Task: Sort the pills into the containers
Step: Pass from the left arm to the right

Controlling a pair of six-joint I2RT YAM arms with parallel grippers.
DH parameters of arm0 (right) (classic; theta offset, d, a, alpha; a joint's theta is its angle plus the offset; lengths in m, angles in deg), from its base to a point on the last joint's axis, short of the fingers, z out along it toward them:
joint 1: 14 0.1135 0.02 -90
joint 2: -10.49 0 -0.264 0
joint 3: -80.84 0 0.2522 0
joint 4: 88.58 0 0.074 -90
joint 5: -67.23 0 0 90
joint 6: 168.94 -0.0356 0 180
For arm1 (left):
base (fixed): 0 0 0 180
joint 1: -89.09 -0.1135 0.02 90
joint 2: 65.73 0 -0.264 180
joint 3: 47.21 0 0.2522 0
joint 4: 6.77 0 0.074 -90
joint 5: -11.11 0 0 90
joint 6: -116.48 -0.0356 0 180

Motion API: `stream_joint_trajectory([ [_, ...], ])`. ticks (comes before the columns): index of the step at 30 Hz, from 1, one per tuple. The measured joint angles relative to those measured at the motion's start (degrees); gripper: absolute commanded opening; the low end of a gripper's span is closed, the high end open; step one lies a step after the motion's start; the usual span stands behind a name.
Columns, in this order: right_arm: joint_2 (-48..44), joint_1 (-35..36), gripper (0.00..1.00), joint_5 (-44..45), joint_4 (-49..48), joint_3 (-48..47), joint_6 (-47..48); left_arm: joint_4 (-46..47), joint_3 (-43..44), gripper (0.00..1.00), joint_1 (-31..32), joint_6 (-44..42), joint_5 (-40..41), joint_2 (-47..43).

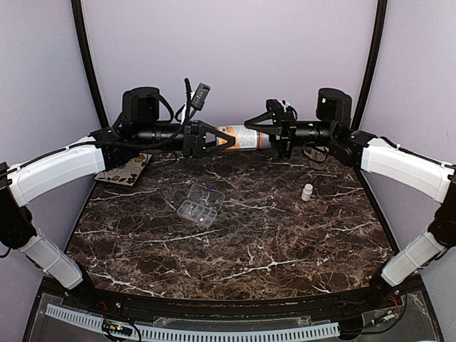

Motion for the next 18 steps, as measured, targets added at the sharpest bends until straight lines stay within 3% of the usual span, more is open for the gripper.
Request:
stream_joint_trajectory([
  [7,0.9,0.3,0.26,3.2,11.4,-5.1,9.0,3.0,-4.7,0.63,-0.1,2.1,2.9,-2.1],
  [18,1.5,0.0,0.24,8.0,21.8,-6.4,18.0,2.6,-10.4,0.74,-2.3,6.1,6.9,-4.7],
])
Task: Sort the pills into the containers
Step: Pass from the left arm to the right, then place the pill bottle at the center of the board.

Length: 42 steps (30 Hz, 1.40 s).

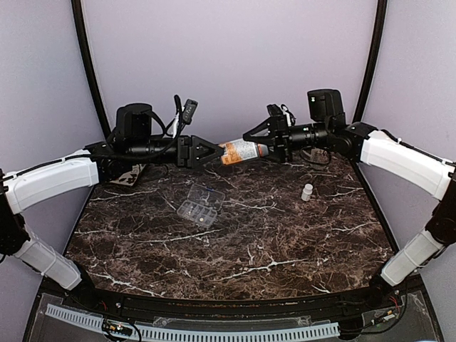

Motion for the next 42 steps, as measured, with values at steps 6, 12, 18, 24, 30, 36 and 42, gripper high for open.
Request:
stream_joint_trajectory([
  [6,0.7,0.0,0.24,4.3,8.6,-3.2,7.0,-0.5,-1.6,0.75,-0.1,0.7,4.4,-2.3],
  [12,4.2,0.0,0.24,15.4,20.1,-10.2,19.5,-1.4,-5.9,0.76,-0.1,1.7,12.1,-7.0],
  [18,10.8,0.0,0.24,31.6,29.2,-12.6,31.1,-2.1,-11.5,0.76,-0.1,4.0,18.5,-10.6],
  [24,17.3,-0.3,0.24,45.3,33.9,-12.6,37.8,-3.1,-16.3,0.76,-0.1,6.1,22.3,-12.1],
  [30,21.7,-0.5,0.26,54.4,36.7,-14.6,41.4,-4.2,-19.1,0.76,-0.1,7.9,24.5,-13.6],
  [36,27.5,-0.6,0.27,60.2,39.1,-20.1,44.0,-4.6,-20.6,0.76,0.1,8.8,25.9,-14.2],
  [42,30.4,-1.0,0.28,62.0,40.9,-21.8,45.0,-5.2,-21.8,0.76,0.3,9.2,26.7,-14.2],
])
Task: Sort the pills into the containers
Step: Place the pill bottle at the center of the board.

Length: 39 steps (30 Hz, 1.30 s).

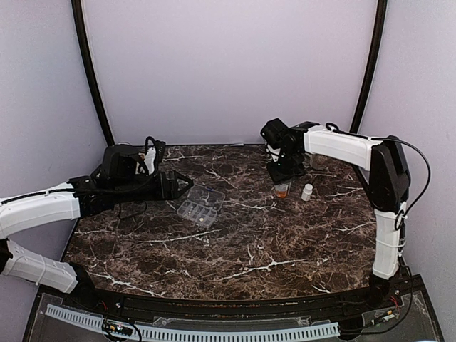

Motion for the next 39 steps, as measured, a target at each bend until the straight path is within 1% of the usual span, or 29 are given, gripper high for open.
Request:
stream_joint_trajectory([
  [7,1.3,-0.8,0.31,-0.4,1.2,-0.5,0.2,0.0,-0.2,0.76,0.0,0.1,0.1,0.1],
  [17,1.3,-2.4,0.32,-5.5,1.1,-0.2,0.0,0.0,-0.2,0.76,0.3,0.0,0.1,1.6],
  [27,2.1,-2.5,0.37,-7.5,1.3,-0.2,0.0,0.0,-0.1,0.76,0.3,0.0,0.0,2.5],
  [39,2.8,-2.5,0.55,-8.5,1.4,0.0,0.0,0.0,-0.1,0.76,0.3,0.0,0.0,2.6],
])
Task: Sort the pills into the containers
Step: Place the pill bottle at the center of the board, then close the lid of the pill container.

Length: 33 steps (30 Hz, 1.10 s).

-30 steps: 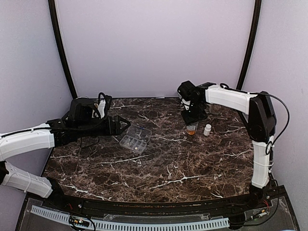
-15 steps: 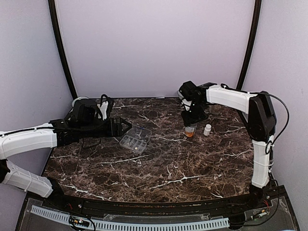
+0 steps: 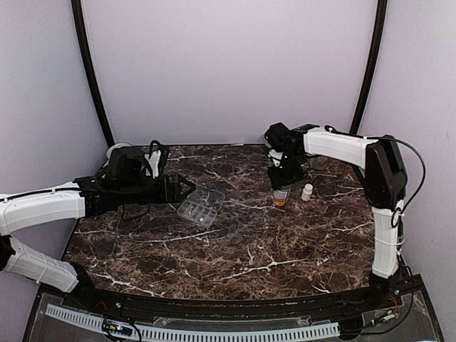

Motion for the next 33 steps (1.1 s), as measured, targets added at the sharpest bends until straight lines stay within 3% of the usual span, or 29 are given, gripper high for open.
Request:
stream_joint_trajectory([
  [8,0.0,0.0,0.67,-0.2,0.0,0.0,-0.2,0.0,0.0,0.76,0.0,0.0,0.0,0.0],
  [33,-2.4,0.0,0.70,5.1,-0.9,0.2,-0.2,-1.0,0.0,0.79,0.0,0.2,1.2,0.0],
])
